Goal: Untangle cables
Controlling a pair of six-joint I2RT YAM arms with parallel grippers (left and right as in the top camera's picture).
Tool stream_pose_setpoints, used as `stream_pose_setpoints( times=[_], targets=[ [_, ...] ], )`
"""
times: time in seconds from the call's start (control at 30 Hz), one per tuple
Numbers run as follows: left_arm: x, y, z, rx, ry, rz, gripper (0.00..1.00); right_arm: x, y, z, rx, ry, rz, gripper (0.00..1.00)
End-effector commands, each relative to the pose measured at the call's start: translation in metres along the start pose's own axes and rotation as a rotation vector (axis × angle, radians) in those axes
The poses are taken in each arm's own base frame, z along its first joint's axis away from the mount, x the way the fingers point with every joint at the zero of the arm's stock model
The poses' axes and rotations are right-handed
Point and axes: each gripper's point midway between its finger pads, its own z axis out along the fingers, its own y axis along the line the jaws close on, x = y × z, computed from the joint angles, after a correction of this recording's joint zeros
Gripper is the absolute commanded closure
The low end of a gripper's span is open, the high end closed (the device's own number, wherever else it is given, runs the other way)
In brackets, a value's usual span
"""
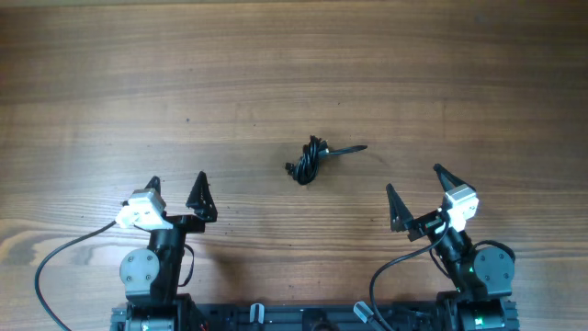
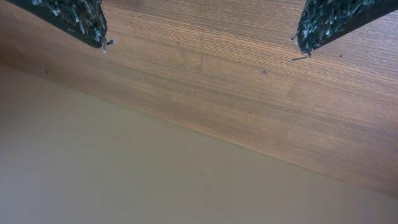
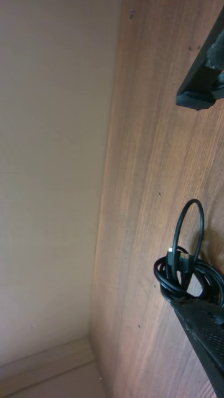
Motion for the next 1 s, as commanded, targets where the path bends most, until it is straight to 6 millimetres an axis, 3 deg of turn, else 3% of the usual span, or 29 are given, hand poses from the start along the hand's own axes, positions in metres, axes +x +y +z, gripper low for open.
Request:
stream_pose_setpoints(
  times=[0.0,0.97],
  targets=[
    [0.0017,0.0016,0.0000,-0.007,-0.002,0.021,0.00,-0.0028,-0.0028,-0.0007,0.017,-0.014,0.013,0.00],
    [0.0017,0.0016,0.0000,-0.007,-0.002,0.021,0.00,-0.0042,-0.0033,-0.0007,0.020,-0.019,0.001,0.00]
  ],
)
